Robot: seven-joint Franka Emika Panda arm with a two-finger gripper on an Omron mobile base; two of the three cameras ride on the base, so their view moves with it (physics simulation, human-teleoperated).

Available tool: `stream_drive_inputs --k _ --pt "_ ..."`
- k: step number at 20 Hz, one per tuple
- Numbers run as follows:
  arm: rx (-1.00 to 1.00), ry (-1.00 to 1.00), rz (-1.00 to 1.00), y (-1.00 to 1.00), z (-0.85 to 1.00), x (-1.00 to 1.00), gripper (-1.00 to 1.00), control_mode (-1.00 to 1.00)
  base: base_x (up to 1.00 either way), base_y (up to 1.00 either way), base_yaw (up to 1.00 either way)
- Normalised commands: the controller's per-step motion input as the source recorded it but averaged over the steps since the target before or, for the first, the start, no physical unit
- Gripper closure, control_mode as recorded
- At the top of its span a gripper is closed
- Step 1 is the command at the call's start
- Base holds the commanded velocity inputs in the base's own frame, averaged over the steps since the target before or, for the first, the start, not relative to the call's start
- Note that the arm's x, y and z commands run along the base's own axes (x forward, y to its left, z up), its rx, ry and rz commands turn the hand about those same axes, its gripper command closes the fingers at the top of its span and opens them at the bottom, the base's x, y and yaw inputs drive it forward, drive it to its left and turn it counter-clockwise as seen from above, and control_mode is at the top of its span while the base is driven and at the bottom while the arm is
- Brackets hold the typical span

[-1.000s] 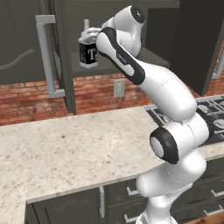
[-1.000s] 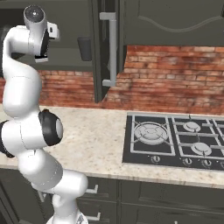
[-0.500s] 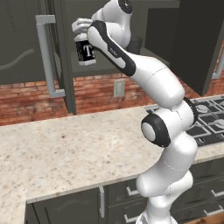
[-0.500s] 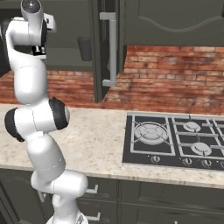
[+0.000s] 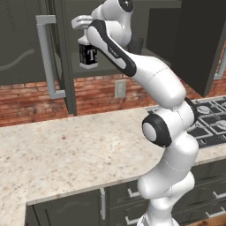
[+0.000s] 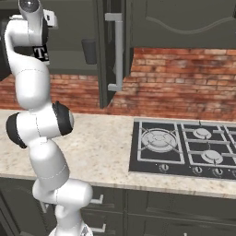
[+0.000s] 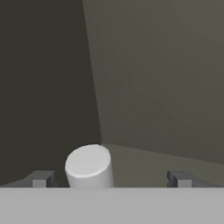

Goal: There is a bowl on the dining counter. Grab a lemon wedge from the fridge and place it in the bowl. Then get the liquor bottle and glass cup from the cabinet and place them next to the bowl.

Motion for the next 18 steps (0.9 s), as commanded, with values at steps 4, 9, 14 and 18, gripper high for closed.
stream_drive_inputs --k 4,9,14,18 --pt "0.0 0.0 0.0 0.0 -0.01 0.04 -1.0 -1.0 0.0 0.0 0.0" --pt "0.0 0.0 0.0 0.0 -0.02 0.0 -1.0 -1.0 0.0 0.0 0.0" --pt "0.0 0.0 0.0 0.03 0.0 0.0 1.0 -1.0 0.0 0.0 0.0" --pt "0.0 0.0 0.0 0.05 0.0 0.0 1.0 -1.0 0.0 0.0 0.0"
